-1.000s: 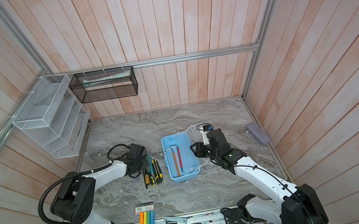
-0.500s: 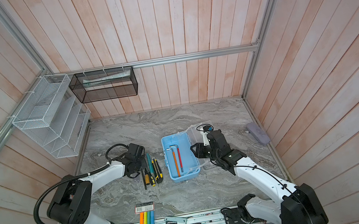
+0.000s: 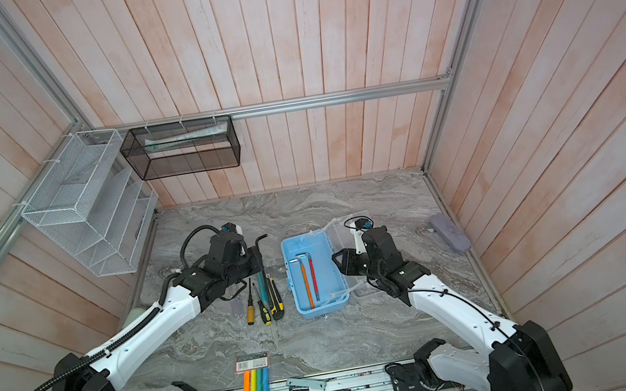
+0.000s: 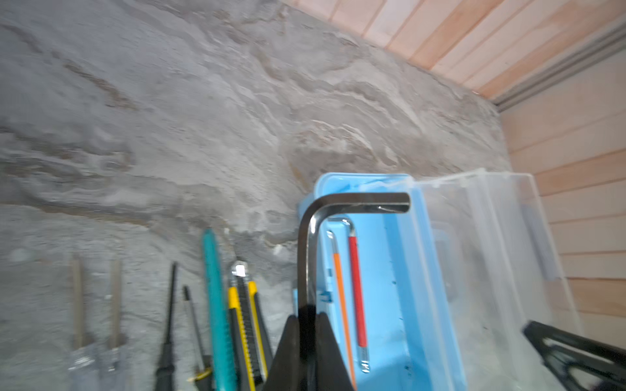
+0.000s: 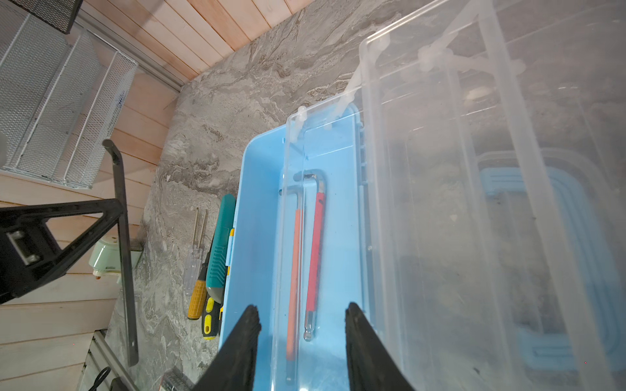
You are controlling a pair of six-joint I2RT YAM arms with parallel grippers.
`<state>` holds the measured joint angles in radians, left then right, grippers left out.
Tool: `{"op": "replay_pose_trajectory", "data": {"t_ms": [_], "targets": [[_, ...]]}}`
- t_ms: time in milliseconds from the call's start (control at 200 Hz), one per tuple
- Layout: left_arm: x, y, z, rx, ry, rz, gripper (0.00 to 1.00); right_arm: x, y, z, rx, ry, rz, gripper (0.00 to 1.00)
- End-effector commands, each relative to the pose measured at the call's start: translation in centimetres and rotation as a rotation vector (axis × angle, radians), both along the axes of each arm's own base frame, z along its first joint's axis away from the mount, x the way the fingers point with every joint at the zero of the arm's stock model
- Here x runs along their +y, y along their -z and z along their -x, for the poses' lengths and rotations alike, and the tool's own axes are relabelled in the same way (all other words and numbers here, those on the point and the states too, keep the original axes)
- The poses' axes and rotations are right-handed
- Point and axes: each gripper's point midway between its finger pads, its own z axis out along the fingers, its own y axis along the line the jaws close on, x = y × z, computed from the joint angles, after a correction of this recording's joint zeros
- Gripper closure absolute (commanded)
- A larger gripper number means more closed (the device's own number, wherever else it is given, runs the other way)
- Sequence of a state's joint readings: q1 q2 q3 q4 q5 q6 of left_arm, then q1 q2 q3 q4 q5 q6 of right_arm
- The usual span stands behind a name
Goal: Pack the tool kit
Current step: 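Carry the black hex key with the left gripper into the blue box, then open the left gripper over the box and withdraw it toward the tools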
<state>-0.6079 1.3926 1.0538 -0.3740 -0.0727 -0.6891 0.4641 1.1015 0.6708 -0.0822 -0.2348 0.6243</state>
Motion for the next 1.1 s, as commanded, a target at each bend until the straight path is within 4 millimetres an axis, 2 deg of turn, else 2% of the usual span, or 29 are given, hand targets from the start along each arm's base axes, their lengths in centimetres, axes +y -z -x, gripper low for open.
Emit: {"op": "replay_pose_trajectory", "data": {"t_ms": [0,145,385,735,825,905,1095], "targets": [[-3.4,-1.2,-1.5,-0.021,0.025,0.089,1.00,0.0,-0.6,0.0,-0.010,-0.002,-0.016,0.58],[-6.2,0.4,-2.6,0.009,0.058,0.107,1.00,-0.5,-0.9,0.1,-0.019,0.008,-0.008,0.58],[-8.7,3.4,-2.8,0.063,0.080,0.102,1.00,-1.0,-0.8,0.0,-0.017,0.016,-0.007,0.58],[-9.5,7.3,-3.0,0.150,0.056,0.079,1.00,-0.9,-0.4,0.0,-0.008,0.010,-0.004,0.58],[-9.5,7.8,-2.9,0.159,0.057,0.077,0.83,-0.9,-0.7,-0.1,-0.012,0.012,-0.004,0.57],[-9.6,7.8,-2.9,0.160,0.059,0.080,0.76,-1.0,-0.8,-0.1,-0.017,0.014,-0.005,0.57],[-9.3,6.8,-2.9,0.133,0.071,0.071,0.69,-1.0,-1.2,0.0,-0.019,0.012,-0.002,0.55]]}}
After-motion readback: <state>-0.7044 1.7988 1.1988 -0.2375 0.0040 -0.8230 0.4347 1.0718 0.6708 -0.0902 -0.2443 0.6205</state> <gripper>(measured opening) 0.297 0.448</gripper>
